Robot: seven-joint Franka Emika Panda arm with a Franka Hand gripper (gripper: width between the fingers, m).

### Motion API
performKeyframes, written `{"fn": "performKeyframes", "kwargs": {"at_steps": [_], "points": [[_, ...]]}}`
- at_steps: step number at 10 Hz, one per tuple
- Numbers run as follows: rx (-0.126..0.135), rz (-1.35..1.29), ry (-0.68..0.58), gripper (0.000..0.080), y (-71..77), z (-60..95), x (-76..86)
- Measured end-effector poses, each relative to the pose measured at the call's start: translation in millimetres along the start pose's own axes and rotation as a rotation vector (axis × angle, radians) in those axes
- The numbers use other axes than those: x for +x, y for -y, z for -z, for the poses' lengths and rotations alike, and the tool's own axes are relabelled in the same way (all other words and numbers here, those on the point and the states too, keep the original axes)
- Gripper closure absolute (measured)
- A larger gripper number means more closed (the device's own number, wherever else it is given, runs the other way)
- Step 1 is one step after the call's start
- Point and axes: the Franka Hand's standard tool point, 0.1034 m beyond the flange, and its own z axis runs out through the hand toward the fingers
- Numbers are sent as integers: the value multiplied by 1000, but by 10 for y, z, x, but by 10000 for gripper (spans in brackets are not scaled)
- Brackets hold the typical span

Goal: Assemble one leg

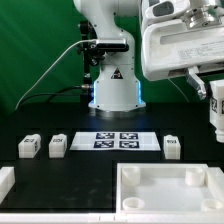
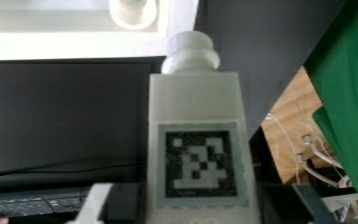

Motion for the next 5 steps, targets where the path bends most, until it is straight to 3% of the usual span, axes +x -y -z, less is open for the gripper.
{"fn": "performKeyframes", "kwargs": {"at_steps": [1,2,3,5], "points": [[-8,36,32,506,-3,-153,-230],[-20,52,84,506,-36,-355,-292],[-34,68,58,506,-129,-426,-139],[-41,62,62,506,-194,-613,-225]]}}
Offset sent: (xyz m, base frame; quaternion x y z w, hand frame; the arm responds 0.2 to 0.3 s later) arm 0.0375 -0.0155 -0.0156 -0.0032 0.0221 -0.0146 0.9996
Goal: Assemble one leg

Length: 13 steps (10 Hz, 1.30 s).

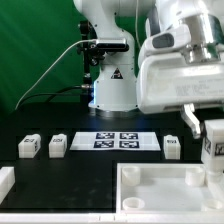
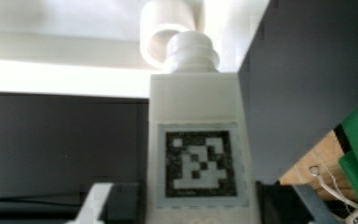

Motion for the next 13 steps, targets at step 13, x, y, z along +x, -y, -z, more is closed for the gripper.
{"fn": "performKeyframes", "kwargs": {"at_steps": [13], "points": [[-11,2,-4,506,-112,-219,57]]}}
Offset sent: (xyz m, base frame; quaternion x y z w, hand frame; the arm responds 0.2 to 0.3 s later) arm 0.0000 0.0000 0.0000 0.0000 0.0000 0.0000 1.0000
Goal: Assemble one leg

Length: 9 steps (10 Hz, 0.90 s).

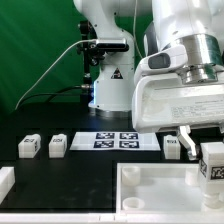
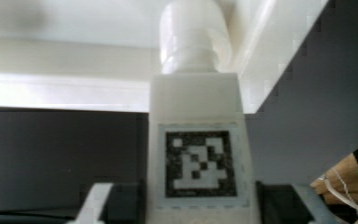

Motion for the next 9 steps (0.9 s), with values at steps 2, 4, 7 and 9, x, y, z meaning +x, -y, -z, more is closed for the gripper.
{"fn": "performKeyframes", "kwargs": {"at_steps": [2,4,7,9], "points": [[2,2,2,506,16,-5,3],[1,0,1,506,4,-17,10],[0,0,17,506,3,-98,-85],[1,1,15,506,19,-118,-100]]}}
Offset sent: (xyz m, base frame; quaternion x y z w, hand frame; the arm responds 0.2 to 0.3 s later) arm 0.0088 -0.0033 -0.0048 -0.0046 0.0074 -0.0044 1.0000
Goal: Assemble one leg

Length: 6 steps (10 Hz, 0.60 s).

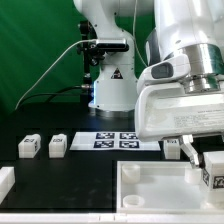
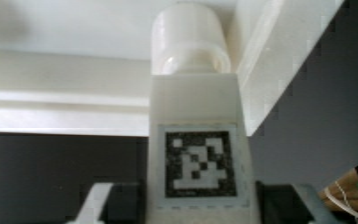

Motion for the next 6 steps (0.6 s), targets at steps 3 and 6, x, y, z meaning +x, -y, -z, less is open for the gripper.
{"fn": "performKeyframes", "kwargs": {"at_steps": [3,6], "points": [[-3,-4,10,506,3,-27,-40],[-2,-4,19,180,3,-37,-62]]}}
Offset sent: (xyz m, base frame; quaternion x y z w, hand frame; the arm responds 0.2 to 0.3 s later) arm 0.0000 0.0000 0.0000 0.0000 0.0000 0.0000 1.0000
